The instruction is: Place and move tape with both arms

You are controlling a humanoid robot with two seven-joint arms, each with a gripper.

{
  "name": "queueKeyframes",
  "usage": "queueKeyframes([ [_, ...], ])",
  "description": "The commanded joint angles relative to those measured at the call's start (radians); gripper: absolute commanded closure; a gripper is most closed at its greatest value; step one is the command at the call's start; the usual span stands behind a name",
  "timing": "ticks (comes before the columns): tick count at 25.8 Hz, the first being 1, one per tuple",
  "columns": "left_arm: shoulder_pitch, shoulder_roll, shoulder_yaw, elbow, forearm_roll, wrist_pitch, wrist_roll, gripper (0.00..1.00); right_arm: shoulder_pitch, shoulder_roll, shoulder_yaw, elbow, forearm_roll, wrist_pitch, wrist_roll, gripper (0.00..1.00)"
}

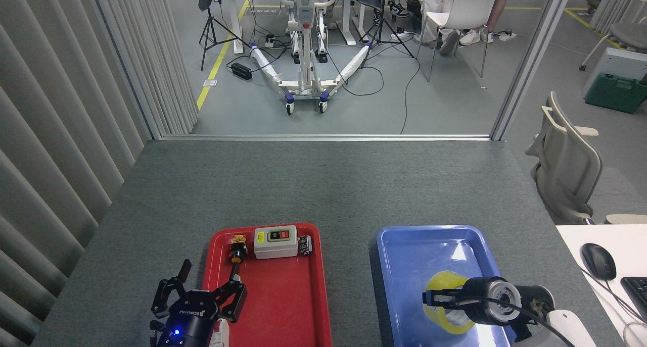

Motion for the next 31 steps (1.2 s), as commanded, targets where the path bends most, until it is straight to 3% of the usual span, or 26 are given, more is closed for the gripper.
queueKeyframes([
  [1, -0.003, -0.019, -0.003, -0.004, 0.005, -0.011, 0.002, 0.01, 0.009, -0.002, 0.0, 0.003, 0.052, -0.002, -0.025, 0.57],
  [2, -0.003, -0.016, -0.003, -0.003, 0.005, -0.011, 0.003, 0.01, 0.011, -0.002, 0.0, 0.003, 0.069, -0.002, -0.032, 0.5],
  [7, -0.006, -0.005, -0.001, 0.001, 0.006, -0.013, 0.002, 0.01, 0.014, -0.001, 0.0, 0.003, 0.081, 0.006, -0.081, 0.35],
  [10, -0.012, -0.005, 0.004, 0.007, 0.029, -0.005, 0.0, 0.0, 0.023, -0.001, 0.0, 0.003, 0.081, 0.006, -0.18, 0.05],
  [11, -0.017, -0.005, 0.01, 0.01, 0.089, -0.002, -0.001, 0.0, 0.026, -0.001, 0.0, 0.003, 0.075, 0.006, -0.219, 0.01],
  [14, -0.031, 0.018, 0.008, 0.017, 0.304, -0.014, 0.0, 0.0, 0.036, -0.001, 0.0, 0.001, 0.078, -0.005, -0.338, 0.01],
  [16, -0.032, 0.021, 0.008, 0.019, 0.308, -0.008, 0.0, 0.0, 0.054, -0.004, -0.001, 0.001, 0.09, -0.02, -0.443, 0.01],
  [21, -0.032, 0.069, 0.013, 0.01, 0.308, -0.048, -0.001, 0.0, 0.111, -0.005, -0.01, 0.001, 0.273, -0.045, -1.012, 0.01],
  [24, -0.035, 0.09, 0.097, 0.017, 0.308, -0.115, -0.003, 0.0, 0.163, -0.002, -0.013, 0.003, 0.368, -0.045, -1.315, 0.0],
  [26, -0.046, 0.113, 0.109, 0.02, 0.308, -0.115, -0.003, 0.0, 0.204, -0.002, -0.017, 0.004, 0.386, -0.046, -1.398, 0.0],
  [29, -0.052, 0.139, 0.106, 0.01, 0.31, -0.115, -0.001, 0.0, 0.223, 0.004, -0.023, 0.004, 0.386, -0.041, -1.403, 0.0],
  [31, -0.077, 0.197, 0.106, 0.004, 0.322, -0.115, -0.003, 0.0, 0.241, 0.011, -0.05, 0.004, 0.386, -0.038, -1.403, 0.01],
])
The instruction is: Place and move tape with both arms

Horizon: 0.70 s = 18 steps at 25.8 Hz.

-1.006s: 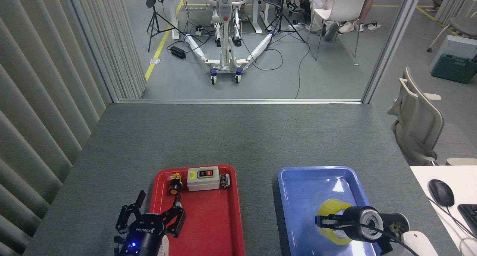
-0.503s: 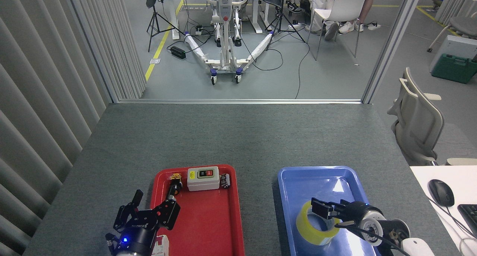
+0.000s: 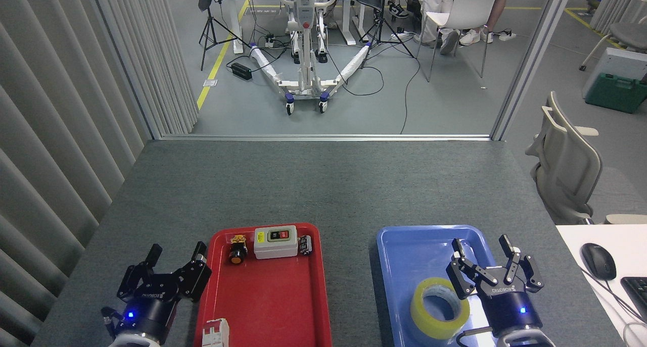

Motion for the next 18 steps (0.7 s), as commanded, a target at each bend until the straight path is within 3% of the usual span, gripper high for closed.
queueKeyframes([
  [1, -0.036, 0.085, 0.003, -0.02, 0.009, -0.014, 0.001, 0.0, 0.037, 0.017, -0.033, 0.0, 0.007, 0.007, -0.026, 0.01],
  [7, -0.016, 0.111, -0.008, -0.084, 0.009, -0.123, 0.018, 0.0, 0.047, 0.081, -0.061, 0.0, -0.006, 0.006, -0.023, 0.0],
  [12, 0.007, 0.108, 0.003, -0.09, 0.009, -0.191, 0.041, 0.0, 0.083, 0.052, -0.058, -0.017, -0.045, -0.002, -0.025, 0.0],
  [18, 0.007, 0.099, -0.023, -0.066, 0.014, -0.183, 0.045, 0.0, 0.094, 0.03, -0.056, -0.026, -0.085, -0.007, -0.023, 0.0],
])
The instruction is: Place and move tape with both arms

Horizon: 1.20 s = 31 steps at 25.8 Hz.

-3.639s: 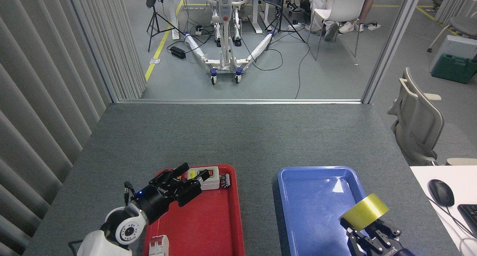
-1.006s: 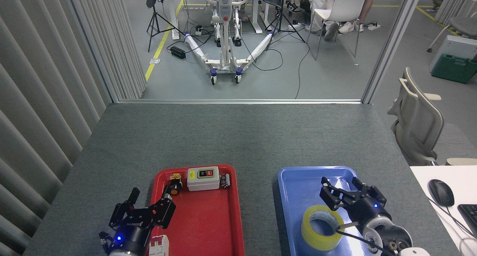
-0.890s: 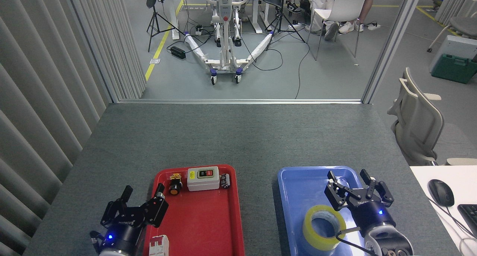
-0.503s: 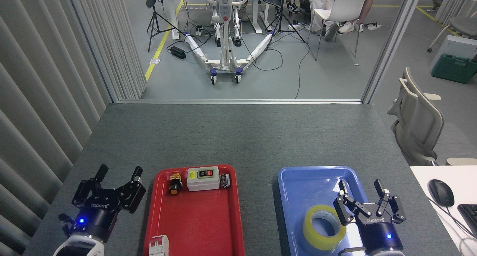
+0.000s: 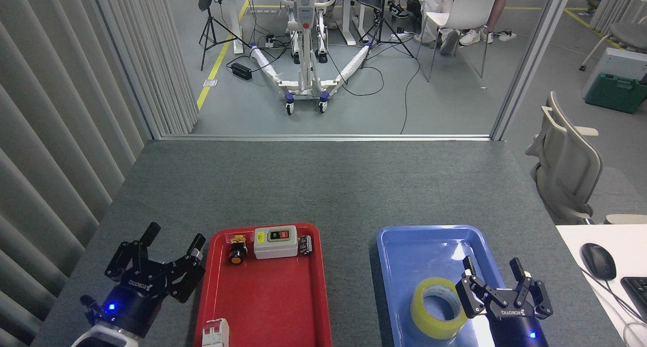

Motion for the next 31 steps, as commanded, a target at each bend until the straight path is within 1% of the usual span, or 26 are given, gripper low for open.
queueKeyframes([
  [1, 0.001, -0.014, -0.013, 0.022, 0.0, -0.003, 0.0, 0.0, 0.003, -0.012, 0.002, -0.003, -0.036, -0.003, 0.002, 0.0],
  [3, 0.001, -0.025, -0.008, 0.022, -0.001, -0.006, 0.003, 0.0, 0.004, -0.027, -0.003, -0.003, -0.066, -0.003, 0.0, 0.0],
  [5, 0.002, -0.04, -0.004, 0.016, 0.0, -0.01, 0.003, 0.0, 0.006, -0.033, -0.006, -0.003, -0.082, -0.002, 0.0, 0.0],
  [9, 0.018, -0.094, -0.004, 0.025, -0.001, 0.023, 0.003, 0.0, 0.006, -0.03, -0.004, -0.001, -0.088, -0.006, 0.002, 0.0],
  [11, 0.038, -0.111, -0.008, 0.022, -0.003, 0.073, 0.017, 0.0, 0.006, -0.033, -0.004, -0.001, -0.088, -0.015, 0.002, 0.0],
  [14, 0.042, -0.091, -0.036, 0.02, -0.004, 0.122, 0.052, 0.0, 0.004, -0.035, -0.004, -0.001, -0.088, -0.023, 0.002, 0.0],
  [16, 0.042, -0.092, -0.057, 0.025, -0.019, 0.132, 0.066, 0.0, 0.004, -0.036, -0.003, -0.001, -0.086, -0.023, 0.002, 0.0],
  [18, 0.042, -0.102, -0.065, 0.02, -0.07, 0.138, 0.072, 0.0, 0.003, -0.035, -0.003, -0.001, -0.086, -0.022, 0.002, 0.0],
  [22, 0.044, -0.14, -0.067, 0.011, -0.266, 0.202, 0.075, 0.0, 0.003, -0.035, -0.001, -0.001, -0.08, -0.022, 0.002, 0.0],
  [29, 0.042, -0.143, -0.065, 0.052, -0.277, 0.216, 0.065, 0.0, 0.008, -0.033, 0.002, -0.001, -0.078, -0.022, 0.002, 0.0],
  [31, 0.042, -0.143, -0.067, 0.054, -0.279, 0.24, 0.057, 0.0, 0.008, -0.035, 0.003, -0.001, -0.078, -0.022, 0.002, 0.0],
])
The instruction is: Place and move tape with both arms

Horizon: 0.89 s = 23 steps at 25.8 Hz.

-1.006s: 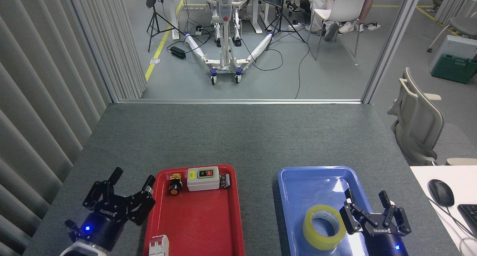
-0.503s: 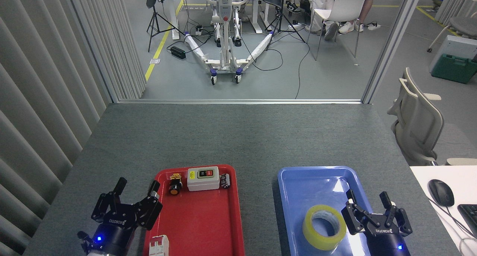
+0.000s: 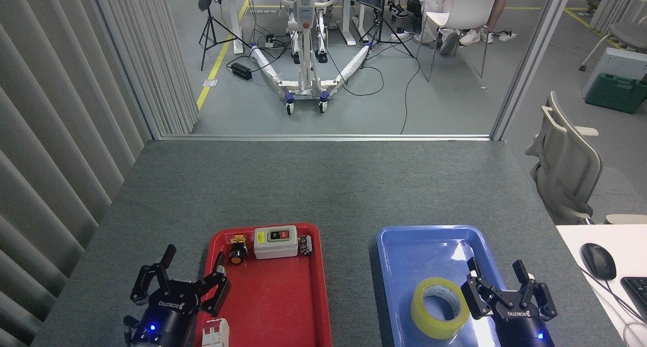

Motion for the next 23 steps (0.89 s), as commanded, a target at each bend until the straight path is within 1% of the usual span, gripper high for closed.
queueKeyframes([
  [1, -0.001, -0.004, -0.002, 0.005, -0.003, 0.038, -0.015, 0.0, 0.001, -0.001, 0.001, 0.0, 0.001, 0.001, -0.001, 0.0],
  [4, -0.002, -0.029, 0.002, 0.008, -0.005, 0.047, -0.022, 0.0, 0.003, -0.001, 0.003, 0.0, 0.009, 0.001, -0.001, 0.0],
  [6, -0.002, -0.027, 0.001, 0.008, -0.003, 0.045, -0.022, 0.0, 0.009, -0.001, 0.003, 0.0, 0.027, 0.001, -0.001, 0.0],
  [10, -0.002, -0.015, -0.001, 0.004, -0.003, 0.031, -0.027, 0.0, 0.012, 0.001, 0.004, -0.002, 0.119, 0.005, 0.015, 0.0],
  [11, -0.002, -0.012, -0.001, 0.004, -0.003, 0.031, -0.027, 0.0, 0.013, 0.001, 0.004, -0.003, 0.13, 0.005, 0.028, 0.0],
  [15, -0.002, -0.002, 0.001, 0.007, -0.003, 0.031, -0.027, 0.0, 0.016, 0.001, 0.006, -0.008, 0.134, 0.005, 0.07, 0.0],
  [23, -0.002, 0.013, -0.001, 0.013, -0.003, 0.031, -0.027, 0.0, 0.026, 0.001, 0.006, -0.018, 0.134, 0.001, 0.073, 0.0],
])
